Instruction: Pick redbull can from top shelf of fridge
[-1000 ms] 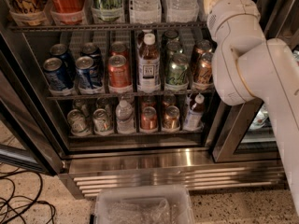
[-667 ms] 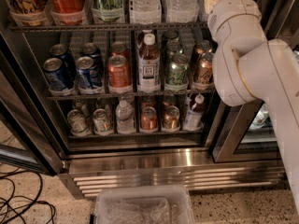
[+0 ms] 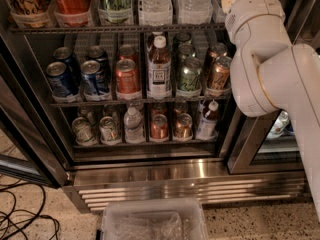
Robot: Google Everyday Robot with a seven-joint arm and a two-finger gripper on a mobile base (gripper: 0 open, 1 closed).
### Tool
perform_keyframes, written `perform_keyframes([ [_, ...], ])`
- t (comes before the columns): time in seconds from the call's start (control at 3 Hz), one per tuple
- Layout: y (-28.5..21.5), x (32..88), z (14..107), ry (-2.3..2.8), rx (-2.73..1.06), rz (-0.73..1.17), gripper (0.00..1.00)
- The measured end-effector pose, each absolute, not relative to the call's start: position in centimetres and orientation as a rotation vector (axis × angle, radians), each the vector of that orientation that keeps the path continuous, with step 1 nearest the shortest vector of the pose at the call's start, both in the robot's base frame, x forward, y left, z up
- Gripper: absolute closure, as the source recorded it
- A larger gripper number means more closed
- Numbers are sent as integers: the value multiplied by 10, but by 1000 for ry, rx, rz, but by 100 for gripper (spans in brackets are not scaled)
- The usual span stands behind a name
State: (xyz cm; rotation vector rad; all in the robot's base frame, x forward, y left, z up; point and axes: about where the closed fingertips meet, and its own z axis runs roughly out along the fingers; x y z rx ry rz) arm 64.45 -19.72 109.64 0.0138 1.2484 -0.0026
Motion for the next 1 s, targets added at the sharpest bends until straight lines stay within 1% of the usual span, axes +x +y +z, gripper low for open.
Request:
perform_keyframes([
  [0.33, -196, 638, 1100, 1236, 8, -1, 100],
  [0.67, -188, 598, 1115, 1173, -25, 9, 100],
  [1.0, -183, 496, 1156, 1019, -52, 63, 100],
])
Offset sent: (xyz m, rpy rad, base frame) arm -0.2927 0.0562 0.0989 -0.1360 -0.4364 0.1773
